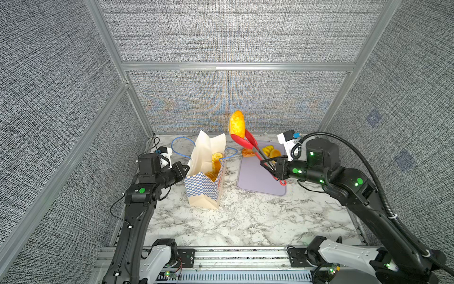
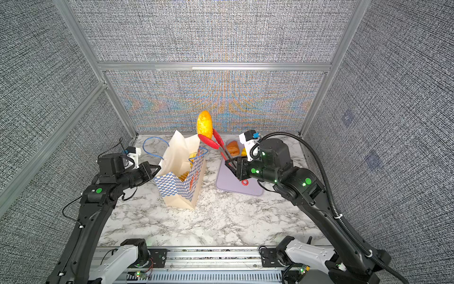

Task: Pack bread into a paper bag
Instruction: Pick up the bread from the tray, then place the bread in the paper bag.

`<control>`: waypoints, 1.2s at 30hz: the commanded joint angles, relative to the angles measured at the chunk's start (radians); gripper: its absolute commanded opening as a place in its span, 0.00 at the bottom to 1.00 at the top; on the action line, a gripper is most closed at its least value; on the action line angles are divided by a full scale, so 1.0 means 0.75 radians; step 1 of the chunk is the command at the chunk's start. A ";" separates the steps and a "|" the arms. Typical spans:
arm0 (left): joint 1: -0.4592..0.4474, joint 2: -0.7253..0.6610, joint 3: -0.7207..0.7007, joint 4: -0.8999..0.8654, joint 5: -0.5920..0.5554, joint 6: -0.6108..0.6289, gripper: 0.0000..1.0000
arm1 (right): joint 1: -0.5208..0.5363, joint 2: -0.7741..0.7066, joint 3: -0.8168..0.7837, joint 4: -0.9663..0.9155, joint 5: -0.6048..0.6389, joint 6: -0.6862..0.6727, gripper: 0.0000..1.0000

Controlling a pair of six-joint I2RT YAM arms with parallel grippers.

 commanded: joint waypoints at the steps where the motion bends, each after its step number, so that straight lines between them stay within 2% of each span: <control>1: 0.001 0.000 0.013 -0.028 -0.018 0.002 0.05 | 0.079 0.054 0.063 0.030 0.031 -0.044 0.30; 9: 0.000 -0.006 0.016 -0.037 -0.021 0.004 0.05 | 0.237 0.198 0.152 0.030 0.111 -0.093 0.30; 27: -0.001 -0.019 0.013 -0.044 -0.023 0.003 0.05 | 0.273 0.292 0.093 0.019 0.114 -0.101 0.31; 31: -0.001 -0.019 0.015 -0.046 -0.023 0.002 0.05 | 0.273 0.284 0.067 0.027 0.109 -0.095 0.35; 36: -0.001 -0.021 0.014 -0.044 -0.023 0.001 0.05 | 0.273 0.281 0.064 0.031 0.106 -0.091 0.46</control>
